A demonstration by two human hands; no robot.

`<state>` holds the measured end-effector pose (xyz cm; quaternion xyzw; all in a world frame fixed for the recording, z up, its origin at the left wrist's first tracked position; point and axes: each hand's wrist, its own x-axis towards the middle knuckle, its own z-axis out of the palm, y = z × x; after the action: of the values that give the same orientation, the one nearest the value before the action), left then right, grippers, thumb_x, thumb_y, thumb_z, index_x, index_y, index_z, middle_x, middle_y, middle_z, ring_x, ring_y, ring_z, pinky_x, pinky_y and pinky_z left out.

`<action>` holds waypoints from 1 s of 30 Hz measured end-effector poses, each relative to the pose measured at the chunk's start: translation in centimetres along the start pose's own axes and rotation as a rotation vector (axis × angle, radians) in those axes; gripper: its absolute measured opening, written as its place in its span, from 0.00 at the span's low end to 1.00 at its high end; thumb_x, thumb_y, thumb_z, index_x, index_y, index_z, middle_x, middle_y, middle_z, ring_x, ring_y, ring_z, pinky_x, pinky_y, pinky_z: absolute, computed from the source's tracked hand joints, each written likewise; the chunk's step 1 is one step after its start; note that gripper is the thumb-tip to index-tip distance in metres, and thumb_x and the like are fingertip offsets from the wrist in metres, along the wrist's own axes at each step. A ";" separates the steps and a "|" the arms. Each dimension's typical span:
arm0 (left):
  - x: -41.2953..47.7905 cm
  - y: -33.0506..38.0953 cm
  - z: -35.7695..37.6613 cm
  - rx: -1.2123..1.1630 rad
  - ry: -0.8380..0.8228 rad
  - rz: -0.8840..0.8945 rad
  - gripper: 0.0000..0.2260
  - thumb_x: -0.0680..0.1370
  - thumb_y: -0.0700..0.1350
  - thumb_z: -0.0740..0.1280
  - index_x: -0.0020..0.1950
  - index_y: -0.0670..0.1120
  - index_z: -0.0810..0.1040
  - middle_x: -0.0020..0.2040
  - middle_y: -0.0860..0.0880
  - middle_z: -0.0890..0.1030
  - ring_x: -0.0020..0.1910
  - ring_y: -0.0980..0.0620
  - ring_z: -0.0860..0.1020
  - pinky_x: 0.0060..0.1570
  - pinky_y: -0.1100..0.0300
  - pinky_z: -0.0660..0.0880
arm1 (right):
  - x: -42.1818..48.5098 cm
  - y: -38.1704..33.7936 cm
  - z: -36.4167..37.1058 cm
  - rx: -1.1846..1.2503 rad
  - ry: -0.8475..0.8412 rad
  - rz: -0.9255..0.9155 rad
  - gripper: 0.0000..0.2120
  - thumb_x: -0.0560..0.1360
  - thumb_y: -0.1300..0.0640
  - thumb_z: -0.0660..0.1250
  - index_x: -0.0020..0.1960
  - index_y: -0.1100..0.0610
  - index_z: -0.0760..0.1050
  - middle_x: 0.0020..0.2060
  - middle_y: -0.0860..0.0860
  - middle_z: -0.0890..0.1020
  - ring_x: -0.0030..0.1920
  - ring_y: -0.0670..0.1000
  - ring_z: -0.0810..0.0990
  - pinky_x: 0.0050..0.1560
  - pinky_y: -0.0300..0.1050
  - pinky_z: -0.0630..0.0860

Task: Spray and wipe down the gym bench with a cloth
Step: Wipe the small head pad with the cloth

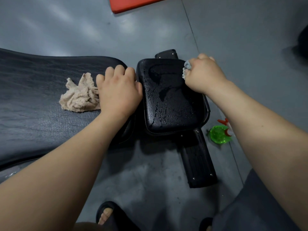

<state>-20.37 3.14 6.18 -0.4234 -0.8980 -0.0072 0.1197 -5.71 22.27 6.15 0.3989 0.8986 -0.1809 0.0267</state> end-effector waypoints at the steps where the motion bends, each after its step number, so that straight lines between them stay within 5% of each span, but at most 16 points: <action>1: 0.0 0.0 0.0 0.001 -0.001 0.000 0.11 0.75 0.52 0.57 0.47 0.47 0.75 0.48 0.44 0.76 0.51 0.39 0.72 0.50 0.45 0.66 | -0.4 0.0 -0.3 -0.014 -0.017 -0.010 0.17 0.82 0.54 0.57 0.62 0.61 0.77 0.60 0.62 0.74 0.65 0.66 0.71 0.64 0.49 0.69; 6: 0.1 0.1 -0.1 0.004 0.001 -0.005 0.12 0.75 0.52 0.58 0.48 0.47 0.76 0.49 0.43 0.76 0.52 0.39 0.72 0.50 0.45 0.66 | -2.2 0.5 -1.5 -0.127 -0.138 -0.081 0.19 0.85 0.54 0.54 0.60 0.65 0.78 0.58 0.64 0.80 0.60 0.66 0.76 0.56 0.50 0.70; 8: 0.1 0.0 -0.1 0.015 -0.004 -0.004 0.12 0.76 0.52 0.58 0.48 0.46 0.77 0.48 0.43 0.76 0.52 0.39 0.72 0.50 0.45 0.65 | -2.3 1.1 -1.3 -0.124 -0.153 -0.068 0.19 0.84 0.51 0.56 0.51 0.63 0.78 0.53 0.64 0.81 0.55 0.65 0.77 0.49 0.49 0.71; 12: -0.2 0.1 0.0 0.024 -0.010 0.005 0.14 0.76 0.51 0.58 0.48 0.46 0.81 0.48 0.42 0.74 0.52 0.38 0.71 0.50 0.45 0.65 | -3.4 1.4 -1.6 -0.109 -0.214 -0.006 0.22 0.83 0.46 0.58 0.34 0.54 0.62 0.40 0.57 0.72 0.45 0.60 0.71 0.44 0.47 0.66; 19: -0.2 0.3 -0.3 0.014 -0.033 -0.010 0.15 0.76 0.50 0.58 0.50 0.46 0.82 0.49 0.42 0.74 0.53 0.38 0.70 0.52 0.44 0.65 | -5.6 1.0 -2.0 -0.238 -0.309 0.003 0.21 0.83 0.40 0.54 0.44 0.56 0.69 0.41 0.56 0.71 0.46 0.60 0.71 0.47 0.50 0.72; 23: -0.2 0.3 -0.4 0.012 -0.043 -0.019 0.16 0.76 0.50 0.58 0.51 0.45 0.83 0.50 0.42 0.74 0.54 0.38 0.70 0.53 0.43 0.65 | -6.8 -0.2 -1.9 -0.245 -0.375 0.067 0.24 0.82 0.40 0.51 0.38 0.57 0.68 0.36 0.54 0.72 0.46 0.60 0.74 0.48 0.50 0.73; 26: -0.2 0.4 -0.5 0.009 -0.046 -0.018 0.15 0.76 0.50 0.59 0.50 0.45 0.83 0.50 0.42 0.74 0.54 0.37 0.70 0.54 0.43 0.65 | -7.7 -1.5 -1.5 -0.219 -0.416 0.074 0.23 0.82 0.40 0.51 0.43 0.58 0.71 0.44 0.57 0.74 0.48 0.60 0.73 0.50 0.51 0.73; 30: -0.3 0.4 -0.5 0.007 -0.033 -0.017 0.15 0.76 0.49 0.59 0.50 0.45 0.83 0.50 0.41 0.74 0.53 0.37 0.70 0.53 0.44 0.65 | -8.9 -3.3 -0.7 -0.111 -0.406 0.027 0.28 0.82 0.35 0.51 0.42 0.58 0.73 0.43 0.55 0.77 0.43 0.57 0.75 0.43 0.48 0.71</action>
<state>-19.76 3.11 6.55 -0.4155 -0.9034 0.0022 0.1062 -2.03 14.15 9.50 0.3640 0.8779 -0.2076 0.2316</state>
